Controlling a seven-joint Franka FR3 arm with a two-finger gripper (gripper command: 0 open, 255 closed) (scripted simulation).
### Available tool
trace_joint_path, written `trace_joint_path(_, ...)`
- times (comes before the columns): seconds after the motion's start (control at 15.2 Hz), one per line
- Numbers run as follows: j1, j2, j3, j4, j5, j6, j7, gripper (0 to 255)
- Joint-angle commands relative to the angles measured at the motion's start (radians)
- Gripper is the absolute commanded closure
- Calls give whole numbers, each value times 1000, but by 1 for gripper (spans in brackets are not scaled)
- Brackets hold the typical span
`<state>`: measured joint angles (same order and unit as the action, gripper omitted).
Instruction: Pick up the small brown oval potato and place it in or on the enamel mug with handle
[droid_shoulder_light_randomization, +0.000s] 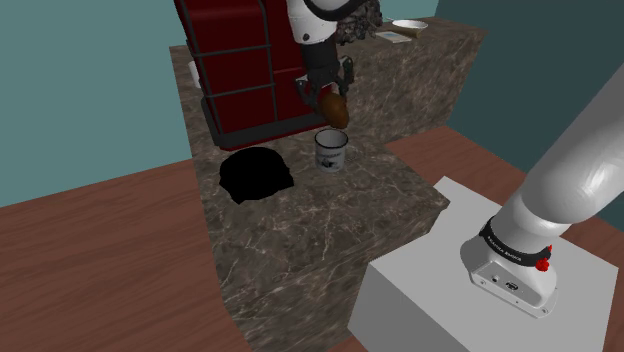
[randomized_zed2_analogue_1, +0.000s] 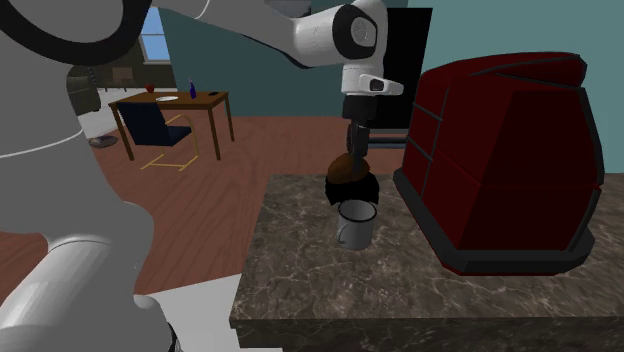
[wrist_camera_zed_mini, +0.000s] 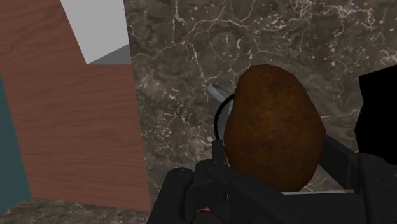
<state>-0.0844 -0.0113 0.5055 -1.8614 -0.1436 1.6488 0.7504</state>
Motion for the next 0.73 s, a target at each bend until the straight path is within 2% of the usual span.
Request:
trace_joint_path(0.0, -27, -14, -28, -18, -5, 15, -55, 255)
trace_joint_path(0.66, -33, 8, -34, -117, -20, 132, -45, 255)
